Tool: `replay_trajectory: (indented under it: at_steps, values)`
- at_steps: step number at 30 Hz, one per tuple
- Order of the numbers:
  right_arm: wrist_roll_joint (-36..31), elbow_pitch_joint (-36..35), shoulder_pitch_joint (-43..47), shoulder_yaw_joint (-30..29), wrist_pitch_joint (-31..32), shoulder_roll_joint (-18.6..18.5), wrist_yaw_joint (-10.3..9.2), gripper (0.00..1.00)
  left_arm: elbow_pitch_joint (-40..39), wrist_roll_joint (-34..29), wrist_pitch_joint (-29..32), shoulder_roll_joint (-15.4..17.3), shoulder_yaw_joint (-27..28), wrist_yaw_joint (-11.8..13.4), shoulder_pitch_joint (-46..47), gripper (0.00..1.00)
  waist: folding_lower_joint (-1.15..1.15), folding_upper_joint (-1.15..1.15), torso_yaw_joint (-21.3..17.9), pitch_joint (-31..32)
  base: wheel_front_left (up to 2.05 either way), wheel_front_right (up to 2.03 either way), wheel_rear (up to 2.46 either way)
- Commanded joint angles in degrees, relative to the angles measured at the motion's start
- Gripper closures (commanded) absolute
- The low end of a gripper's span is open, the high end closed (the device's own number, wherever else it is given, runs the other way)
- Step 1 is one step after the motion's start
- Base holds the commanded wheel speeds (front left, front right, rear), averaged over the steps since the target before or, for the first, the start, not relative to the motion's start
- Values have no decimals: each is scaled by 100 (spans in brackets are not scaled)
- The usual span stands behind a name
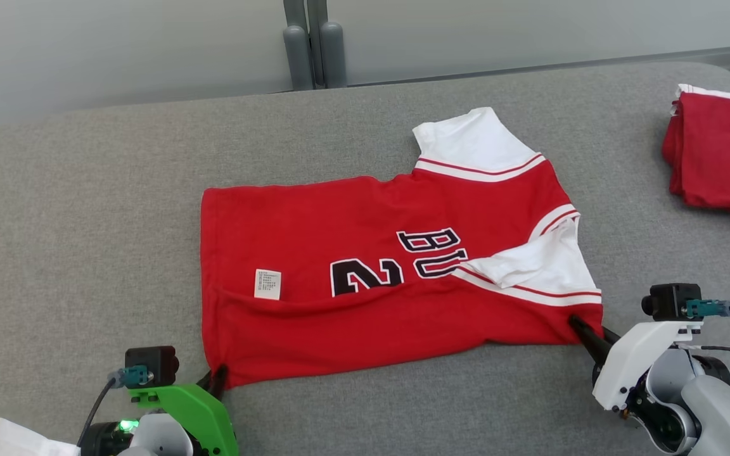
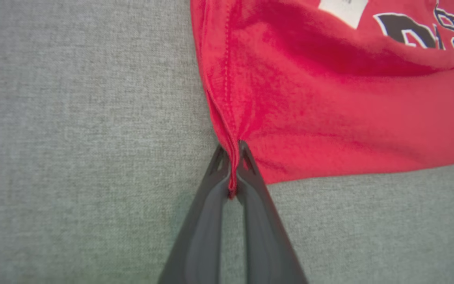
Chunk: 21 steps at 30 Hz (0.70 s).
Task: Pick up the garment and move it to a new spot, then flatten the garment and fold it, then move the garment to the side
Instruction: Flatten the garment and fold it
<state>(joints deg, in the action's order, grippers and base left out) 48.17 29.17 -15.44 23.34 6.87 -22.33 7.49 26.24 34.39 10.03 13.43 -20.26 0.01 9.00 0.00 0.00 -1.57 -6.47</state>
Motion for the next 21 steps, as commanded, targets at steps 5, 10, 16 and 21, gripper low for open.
replay_trajectory:
  at_steps: [5,10,16,21]
  values:
    - [321,-210,-6,-18,-166,-192,0,100,-175,108,93,144,57,-34,-237,100,0,0,106,246,0,0,0]
    - [533,-522,307,-99,110,-489,-4,100,-695,151,340,378,85,98,-590,100,0,0,162,337,0,0,0]
    - [608,-818,947,-407,471,-697,-6,100,-1443,259,737,594,79,297,-1145,100,0,0,200,313,0,0,0]
    - [622,-1041,1511,-744,863,-607,-6,100,-1947,337,1004,698,60,443,-1547,100,0,0,201,297,0,0,0]
